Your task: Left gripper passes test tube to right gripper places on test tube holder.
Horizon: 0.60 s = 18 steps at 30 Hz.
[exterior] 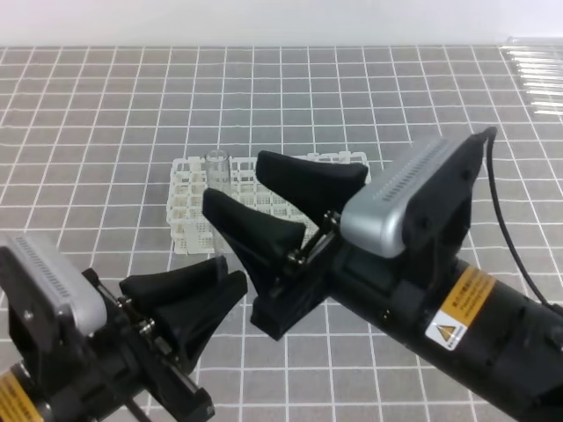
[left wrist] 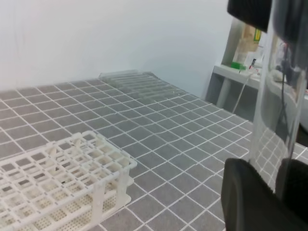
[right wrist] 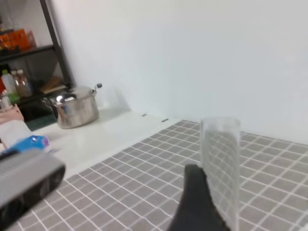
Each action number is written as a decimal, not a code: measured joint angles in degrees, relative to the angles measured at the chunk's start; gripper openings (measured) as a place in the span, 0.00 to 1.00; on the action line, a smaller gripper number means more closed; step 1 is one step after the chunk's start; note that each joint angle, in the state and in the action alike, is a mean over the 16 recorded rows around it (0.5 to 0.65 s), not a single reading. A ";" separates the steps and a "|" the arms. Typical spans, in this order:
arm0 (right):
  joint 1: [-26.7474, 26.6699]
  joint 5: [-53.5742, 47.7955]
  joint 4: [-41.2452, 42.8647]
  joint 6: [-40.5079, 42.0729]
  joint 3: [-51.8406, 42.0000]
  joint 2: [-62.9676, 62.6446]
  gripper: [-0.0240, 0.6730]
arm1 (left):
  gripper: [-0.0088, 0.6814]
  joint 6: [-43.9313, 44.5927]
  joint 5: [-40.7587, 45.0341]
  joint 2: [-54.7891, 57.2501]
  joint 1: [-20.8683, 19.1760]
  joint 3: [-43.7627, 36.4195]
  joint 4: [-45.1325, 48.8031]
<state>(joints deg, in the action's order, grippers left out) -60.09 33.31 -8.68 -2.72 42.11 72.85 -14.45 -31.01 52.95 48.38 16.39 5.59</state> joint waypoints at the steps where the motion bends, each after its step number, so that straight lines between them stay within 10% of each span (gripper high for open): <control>1: 0.00 0.14 -0.07 -0.16 0.25 0.37 0.10 | 0.02 0.20 -0.70 0.00 0.00 -0.24 -0.01; 18: 0.00 -1.88 0.88 -1.24 4.08 4.73 0.09 | 0.02 0.57 -8.66 -0.05 -0.03 -5.21 -0.11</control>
<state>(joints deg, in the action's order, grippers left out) -60.09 31.44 -7.80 -3.96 46.19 77.58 -13.88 -39.67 52.90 48.35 11.18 5.48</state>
